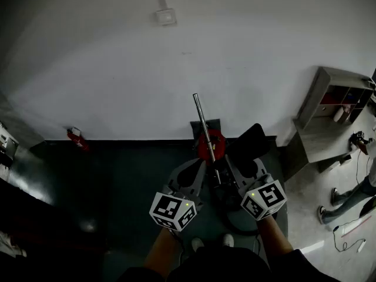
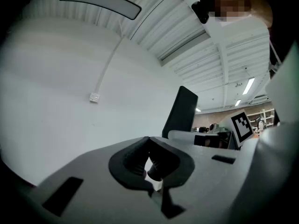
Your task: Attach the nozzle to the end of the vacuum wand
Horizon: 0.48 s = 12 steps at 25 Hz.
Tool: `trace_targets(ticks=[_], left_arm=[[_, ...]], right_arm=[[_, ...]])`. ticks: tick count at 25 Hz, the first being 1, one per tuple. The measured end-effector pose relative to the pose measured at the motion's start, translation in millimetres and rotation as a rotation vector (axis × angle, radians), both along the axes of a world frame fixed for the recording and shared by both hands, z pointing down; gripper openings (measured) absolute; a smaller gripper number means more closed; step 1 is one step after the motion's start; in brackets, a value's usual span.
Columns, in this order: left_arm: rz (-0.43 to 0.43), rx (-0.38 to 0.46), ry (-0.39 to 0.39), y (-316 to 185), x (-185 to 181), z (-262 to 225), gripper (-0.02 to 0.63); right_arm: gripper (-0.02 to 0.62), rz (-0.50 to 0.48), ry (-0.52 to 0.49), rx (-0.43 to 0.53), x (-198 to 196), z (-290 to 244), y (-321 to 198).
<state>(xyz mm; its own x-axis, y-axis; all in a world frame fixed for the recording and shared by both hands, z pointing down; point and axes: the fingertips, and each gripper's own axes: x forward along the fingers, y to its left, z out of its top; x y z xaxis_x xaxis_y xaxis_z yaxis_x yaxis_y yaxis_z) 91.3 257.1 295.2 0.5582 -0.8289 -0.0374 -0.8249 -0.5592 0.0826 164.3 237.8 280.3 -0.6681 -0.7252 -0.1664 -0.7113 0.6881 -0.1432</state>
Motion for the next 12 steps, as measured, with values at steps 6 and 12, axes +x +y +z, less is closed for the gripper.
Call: trace_targets(ticks=[6,12], left_arm=[[-0.008,-0.004,0.009,1.4,-2.4,-1.1,0.003],[-0.014,-0.008,0.015,2.6,-7.5,-2.1,0.003]], right_arm=[[0.092,-0.002,0.001,0.001,-0.4,-2.3,1.2],[0.094,-0.014,-0.016,-0.015,-4.7,-3.2,2.7]])
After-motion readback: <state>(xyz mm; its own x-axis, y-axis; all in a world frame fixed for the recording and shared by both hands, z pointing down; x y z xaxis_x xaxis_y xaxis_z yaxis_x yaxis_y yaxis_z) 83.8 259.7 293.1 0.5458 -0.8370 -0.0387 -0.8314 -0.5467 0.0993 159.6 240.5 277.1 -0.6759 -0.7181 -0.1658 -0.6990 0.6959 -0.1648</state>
